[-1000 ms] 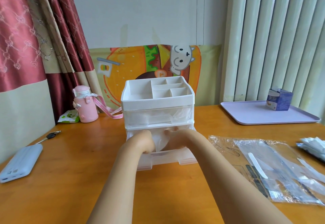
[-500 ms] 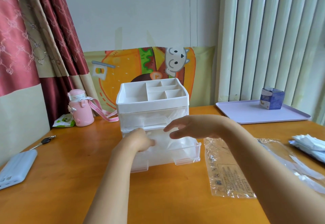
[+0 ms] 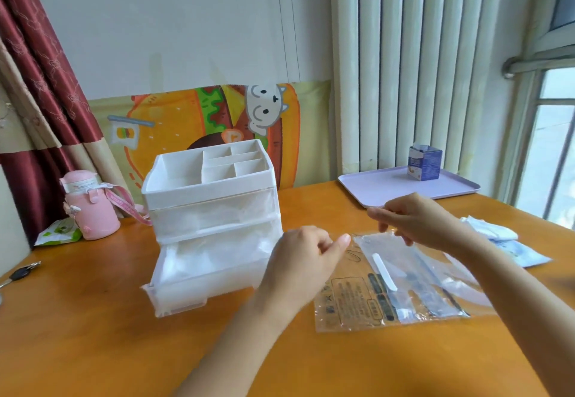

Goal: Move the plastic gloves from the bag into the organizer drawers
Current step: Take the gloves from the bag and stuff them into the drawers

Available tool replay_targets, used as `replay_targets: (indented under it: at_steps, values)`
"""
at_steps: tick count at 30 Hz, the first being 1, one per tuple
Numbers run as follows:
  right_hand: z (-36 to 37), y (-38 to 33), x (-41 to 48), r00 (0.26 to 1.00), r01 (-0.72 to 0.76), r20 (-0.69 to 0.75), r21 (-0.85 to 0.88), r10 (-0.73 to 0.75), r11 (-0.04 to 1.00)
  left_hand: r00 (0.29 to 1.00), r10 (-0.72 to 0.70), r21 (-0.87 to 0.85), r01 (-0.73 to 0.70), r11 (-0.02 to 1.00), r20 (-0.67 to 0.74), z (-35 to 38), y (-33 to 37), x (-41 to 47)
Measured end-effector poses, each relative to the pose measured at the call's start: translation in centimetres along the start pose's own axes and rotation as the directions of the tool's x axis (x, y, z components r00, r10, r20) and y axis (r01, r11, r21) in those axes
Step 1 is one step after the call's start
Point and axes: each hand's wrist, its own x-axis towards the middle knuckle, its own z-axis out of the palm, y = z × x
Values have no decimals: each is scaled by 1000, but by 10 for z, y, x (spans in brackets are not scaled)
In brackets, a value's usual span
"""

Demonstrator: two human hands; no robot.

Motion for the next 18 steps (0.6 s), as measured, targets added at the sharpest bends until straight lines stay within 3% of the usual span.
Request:
replay_targets:
  at_steps: [5,8,11,18]
  values:
    - [0,61,-4,985,-161,-65,-15,160,987,962,29,32,-39,999,272,66,-12,-11]
    - [4,95,0,961,-262,-90,8,262,965,952,19,36,-32,999,304,79,-28,-13]
    - [3,123,5,938,-342,-101,-102,333,934,946,-3,46,-12,999,323,89,-41,-14]
    - [12,140,3,905,-370,113,-264,409,891,897,-77,157,9,988,435,101,-53,-20]
